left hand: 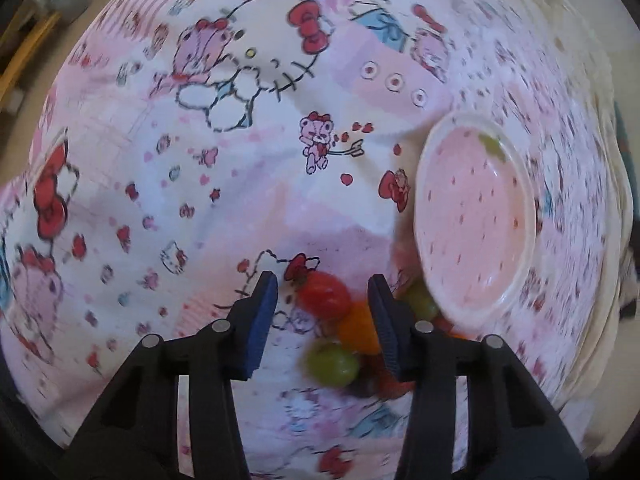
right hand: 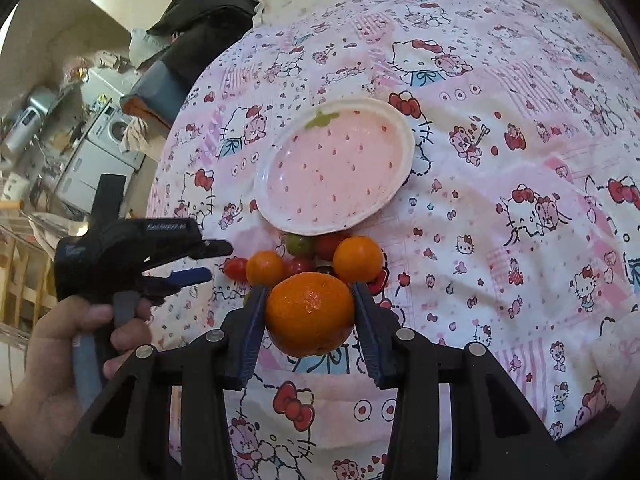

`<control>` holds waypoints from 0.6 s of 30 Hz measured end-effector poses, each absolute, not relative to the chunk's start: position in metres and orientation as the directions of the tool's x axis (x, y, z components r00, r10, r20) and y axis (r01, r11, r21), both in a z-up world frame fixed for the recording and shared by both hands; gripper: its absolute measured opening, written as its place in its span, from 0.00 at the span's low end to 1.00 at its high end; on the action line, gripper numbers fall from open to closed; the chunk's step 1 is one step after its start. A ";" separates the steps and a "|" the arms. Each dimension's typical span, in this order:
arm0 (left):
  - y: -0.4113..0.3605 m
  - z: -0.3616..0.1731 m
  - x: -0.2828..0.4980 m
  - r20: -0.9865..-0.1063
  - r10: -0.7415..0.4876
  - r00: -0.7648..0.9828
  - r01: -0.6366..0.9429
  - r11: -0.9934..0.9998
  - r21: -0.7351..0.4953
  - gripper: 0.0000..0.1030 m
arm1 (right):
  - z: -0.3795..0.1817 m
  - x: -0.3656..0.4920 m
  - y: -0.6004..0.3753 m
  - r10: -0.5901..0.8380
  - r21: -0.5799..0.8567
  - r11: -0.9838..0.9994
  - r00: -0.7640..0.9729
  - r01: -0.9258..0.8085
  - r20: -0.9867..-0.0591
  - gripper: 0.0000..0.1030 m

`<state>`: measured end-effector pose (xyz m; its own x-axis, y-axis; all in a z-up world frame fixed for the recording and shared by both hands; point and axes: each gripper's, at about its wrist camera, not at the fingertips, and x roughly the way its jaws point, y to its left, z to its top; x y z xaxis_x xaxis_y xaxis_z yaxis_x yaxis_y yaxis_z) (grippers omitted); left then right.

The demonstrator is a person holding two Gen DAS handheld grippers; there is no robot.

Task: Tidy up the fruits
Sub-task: 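Grasp a large mandarin orange with the right tool while the left tool grasps a red cherry tomato, then lift the orange with the right tool over the pink plate while the left tool carries the tomato there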

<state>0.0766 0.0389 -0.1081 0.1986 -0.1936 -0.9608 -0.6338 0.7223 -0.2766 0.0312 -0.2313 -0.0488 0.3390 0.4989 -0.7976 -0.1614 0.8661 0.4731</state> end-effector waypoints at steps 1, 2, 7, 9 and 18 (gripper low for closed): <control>0.038 -0.112 0.076 -0.959 -0.208 0.192 -0.663 0.693 -0.283 0.42 | -0.049 0.032 -0.233 0.506 0.482 0.862 0.337 -0.156 -0.794 0.43; 0.038 -0.116 0.075 -0.958 -0.224 0.179 -0.689 0.666 -0.285 0.42 | -0.049 0.032 -0.233 0.509 0.487 0.860 0.336 -0.154 -0.792 0.43; 0.036 -0.132 0.069 -0.944 -0.275 0.181 -0.759 0.571 -0.312 0.41 | -0.046 0.034 -0.237 0.495 0.477 0.867 0.356 -0.143 -0.793 0.43; 0.036 -0.136 0.069 -0.942 -0.278 0.188 -0.769 0.555 -0.317 0.30 | -0.047 0.034 -0.239 0.497 0.481 0.866 0.357 -0.139 -0.791 0.43; 0.036 -0.129 0.076 -0.950 -0.242 0.199 -0.687 0.657 -0.311 0.22 | -0.048 0.039 -0.248 0.503 0.496 0.860 0.360 -0.117 -0.786 0.43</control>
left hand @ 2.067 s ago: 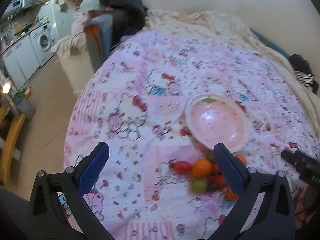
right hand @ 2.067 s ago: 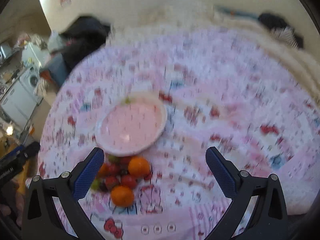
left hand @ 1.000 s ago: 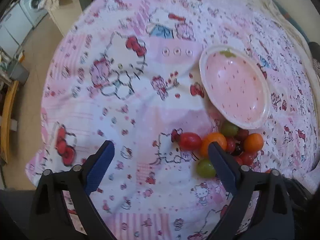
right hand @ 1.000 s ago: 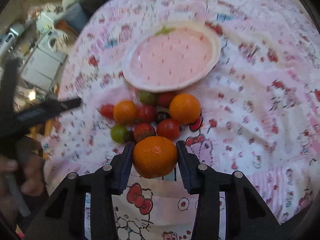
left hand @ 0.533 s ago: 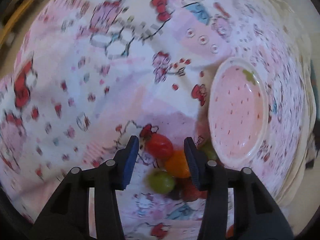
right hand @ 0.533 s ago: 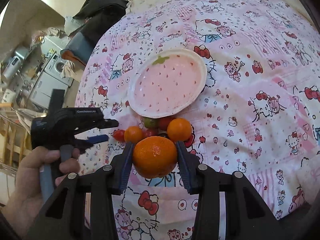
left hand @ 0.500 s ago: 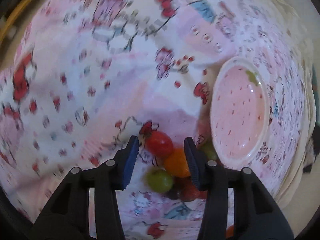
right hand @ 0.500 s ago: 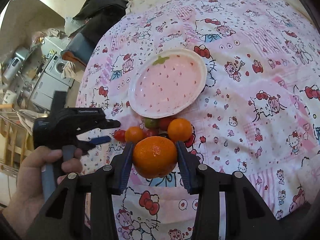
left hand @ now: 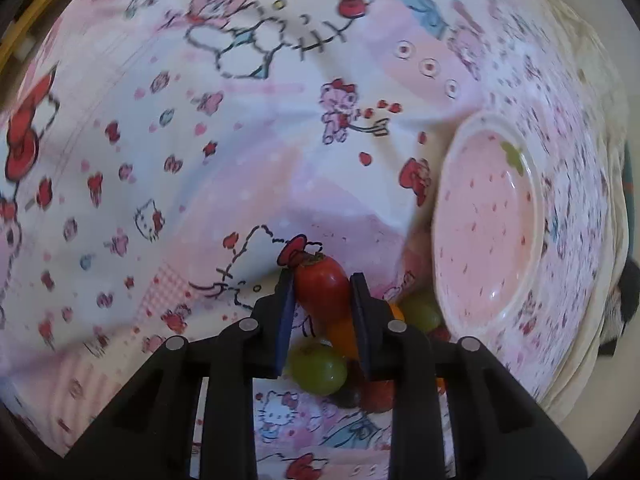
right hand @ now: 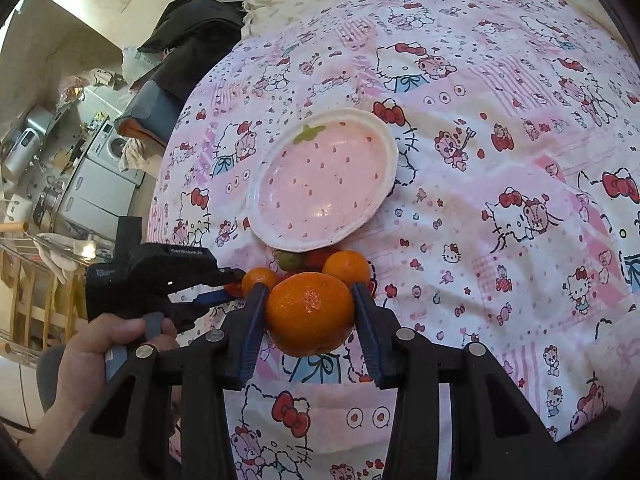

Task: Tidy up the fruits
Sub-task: 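Lift the orange with the right tool over the pink plate while the left tool carries the tomato there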

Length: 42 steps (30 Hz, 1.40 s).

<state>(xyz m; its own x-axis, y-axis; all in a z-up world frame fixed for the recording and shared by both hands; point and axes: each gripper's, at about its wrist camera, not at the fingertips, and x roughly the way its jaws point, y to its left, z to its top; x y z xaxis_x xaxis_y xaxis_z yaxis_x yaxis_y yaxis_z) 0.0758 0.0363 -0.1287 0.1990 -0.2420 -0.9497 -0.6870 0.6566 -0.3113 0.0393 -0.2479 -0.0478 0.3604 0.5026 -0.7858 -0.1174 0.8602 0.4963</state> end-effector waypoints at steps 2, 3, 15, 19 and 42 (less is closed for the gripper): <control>0.038 -0.122 0.076 -0.954 -0.221 0.204 -0.652 0.696 -0.301 0.22 | -0.047 0.039 -0.249 0.495 0.490 0.864 0.366 -0.113 -0.788 0.43; 0.038 -0.116 0.077 -0.955 -0.208 0.211 -0.626 0.722 -0.295 0.22 | -0.047 0.040 -0.249 0.491 0.487 0.866 0.368 -0.111 -0.790 0.43; 0.031 -0.054 0.068 -0.942 -0.098 0.321 -0.263 0.946 -0.189 0.22 | -0.038 0.044 -0.243 0.474 0.456 0.878 0.390 -0.145 -0.789 0.43; 0.031 -0.037 0.074 -0.933 -0.097 0.346 -0.201 0.964 -0.175 0.22 | -0.031 0.056 -0.240 0.455 0.423 0.890 0.408 -0.170 -0.792 0.43; -0.027 -0.068 0.199 -0.931 -0.115 0.346 0.021 0.993 -0.115 0.22 | -0.077 0.197 -0.238 0.479 0.451 0.878 0.317 -0.164 -0.818 0.43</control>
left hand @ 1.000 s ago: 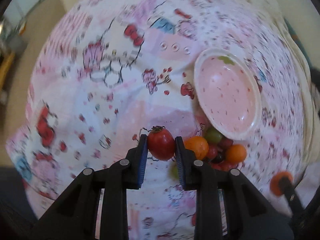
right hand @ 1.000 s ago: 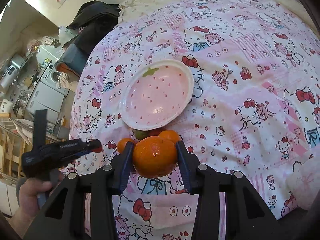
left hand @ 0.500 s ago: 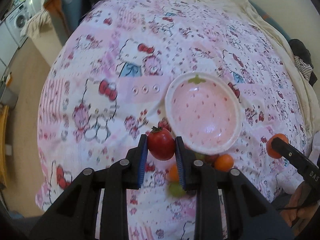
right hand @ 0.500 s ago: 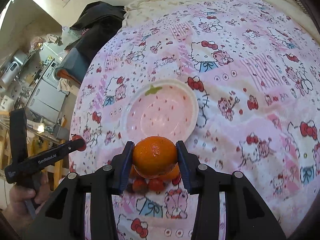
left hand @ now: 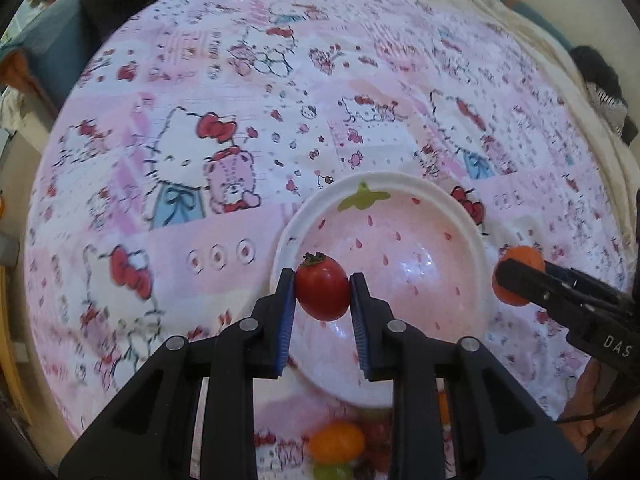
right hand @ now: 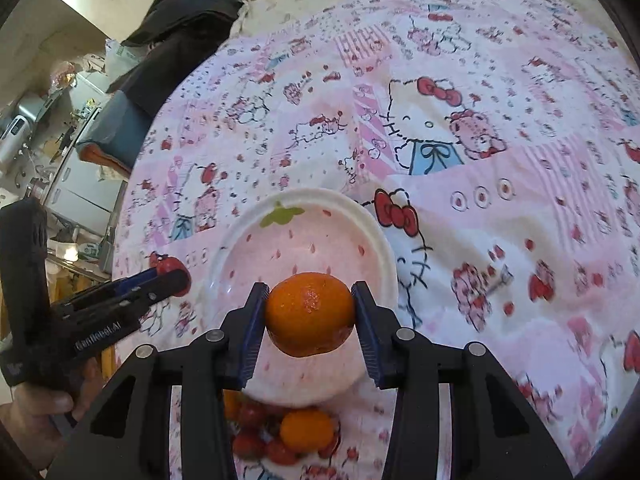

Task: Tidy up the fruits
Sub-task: 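Lift the orange with the right tool over the pink plate while the left tool carries the tomato there, then open the right tool to drop the orange onto the plate while the left tool releases the tomato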

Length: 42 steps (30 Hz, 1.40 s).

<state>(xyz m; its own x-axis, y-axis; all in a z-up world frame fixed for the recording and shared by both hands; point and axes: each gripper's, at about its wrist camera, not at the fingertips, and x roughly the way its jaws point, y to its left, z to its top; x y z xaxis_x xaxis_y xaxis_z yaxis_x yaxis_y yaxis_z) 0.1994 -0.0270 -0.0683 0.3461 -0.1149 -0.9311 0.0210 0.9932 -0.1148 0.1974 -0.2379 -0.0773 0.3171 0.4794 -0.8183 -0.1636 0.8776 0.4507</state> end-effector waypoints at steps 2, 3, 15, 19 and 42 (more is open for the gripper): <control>-0.035 -0.080 0.206 -0.937 -0.113 0.332 0.053 0.993 -0.101 0.22 | -0.089 0.209 -0.234 0.472 0.446 0.882 0.302 -0.155 -0.828 0.43; -0.037 -0.086 0.210 -0.939 -0.112 0.325 0.059 0.993 -0.098 0.22 | -0.093 0.212 -0.232 0.467 0.441 0.884 0.297 -0.152 -0.833 0.43; -0.033 -0.109 0.223 -0.943 -0.128 0.307 0.031 0.992 -0.124 0.23 | -0.126 0.227 -0.229 0.453 0.442 0.891 0.248 -0.103 -0.856 0.43; -0.032 -0.113 0.224 -0.946 -0.131 0.296 0.016 0.991 -0.132 0.23 | -0.131 0.229 -0.230 0.450 0.442 0.893 0.244 -0.091 -0.859 0.44; -0.030 -0.100 0.219 -0.938 -0.135 0.321 0.006 0.990 -0.140 0.79 | -0.116 0.238 -0.232 0.510 0.514 0.855 0.289 -0.070 -0.810 0.80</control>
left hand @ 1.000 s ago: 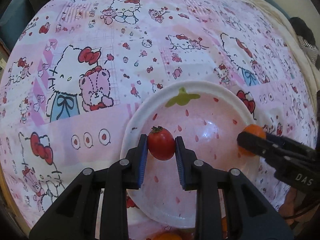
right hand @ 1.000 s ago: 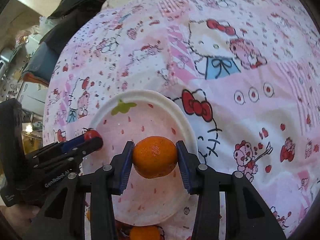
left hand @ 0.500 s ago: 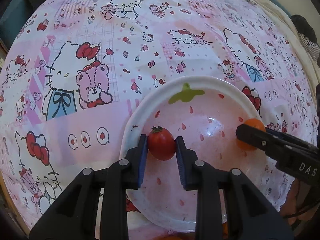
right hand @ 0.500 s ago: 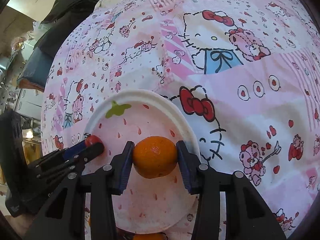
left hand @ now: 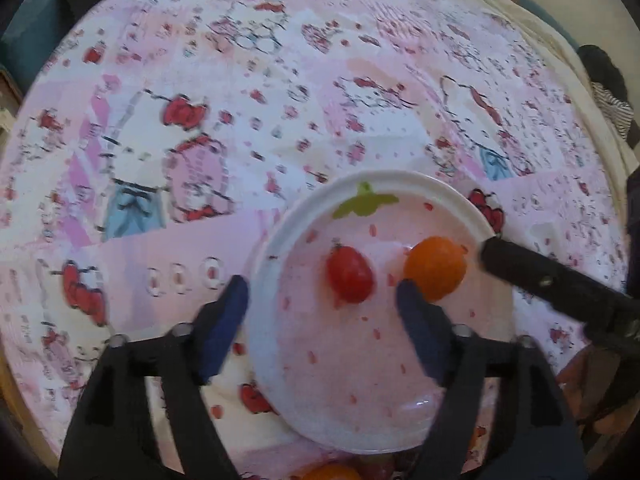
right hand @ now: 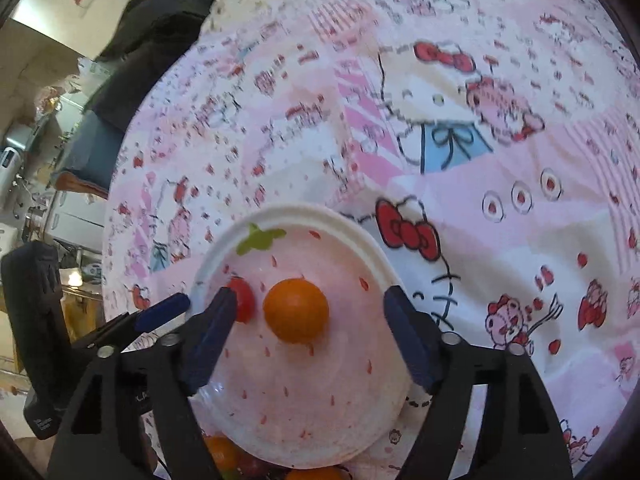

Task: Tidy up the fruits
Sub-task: 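Open the right tool to drop the orange onto the plate while the left tool releases the tomato, then move both open tools back from the plate toward the fruit pile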

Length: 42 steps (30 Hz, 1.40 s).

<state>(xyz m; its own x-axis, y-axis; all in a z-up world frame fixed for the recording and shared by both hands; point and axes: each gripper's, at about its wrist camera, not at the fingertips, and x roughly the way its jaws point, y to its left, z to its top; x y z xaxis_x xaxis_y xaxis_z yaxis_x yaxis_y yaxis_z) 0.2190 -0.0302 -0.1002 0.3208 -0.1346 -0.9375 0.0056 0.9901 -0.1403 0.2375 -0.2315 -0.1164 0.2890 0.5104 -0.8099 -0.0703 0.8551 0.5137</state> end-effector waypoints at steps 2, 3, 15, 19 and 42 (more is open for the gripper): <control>-0.026 -0.096 0.218 -0.933 -0.124 0.338 -0.005 0.991 -0.134 0.80 | -0.112 0.238 -0.236 0.516 0.525 0.849 0.305 -0.059 -0.801 0.84; -0.024 -0.094 0.218 -0.931 -0.126 0.341 -0.006 0.991 -0.136 0.80 | -0.109 0.238 -0.238 0.517 0.528 0.847 0.315 -0.057 -0.796 0.86; -0.004 -0.075 0.203 -0.911 -0.086 0.403 -0.072 0.990 -0.125 0.81 | -0.081 0.228 -0.237 0.508 0.505 0.856 0.374 -0.113 -0.776 1.00; -0.004 -0.064 0.195 -0.898 -0.089 0.430 -0.070 0.989 -0.131 0.85 | -0.075 0.224 -0.243 0.502 0.510 0.855 0.392 -0.094 -0.771 1.00; 0.007 -0.005 0.116 -0.808 -0.082 0.584 -0.050 0.989 -0.137 0.86 | -0.026 0.151 -0.274 0.453 0.478 0.873 0.524 -0.098 -0.721 1.00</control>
<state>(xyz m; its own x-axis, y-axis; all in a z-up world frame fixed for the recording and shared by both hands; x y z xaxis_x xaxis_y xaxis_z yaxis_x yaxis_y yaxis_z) 0.1163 0.0072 -0.0053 0.5838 -0.0822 -0.8077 -0.0504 0.9893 -0.1371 0.1513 -0.2744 -0.0257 0.5242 0.4532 -0.7209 -0.0979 0.8731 0.4777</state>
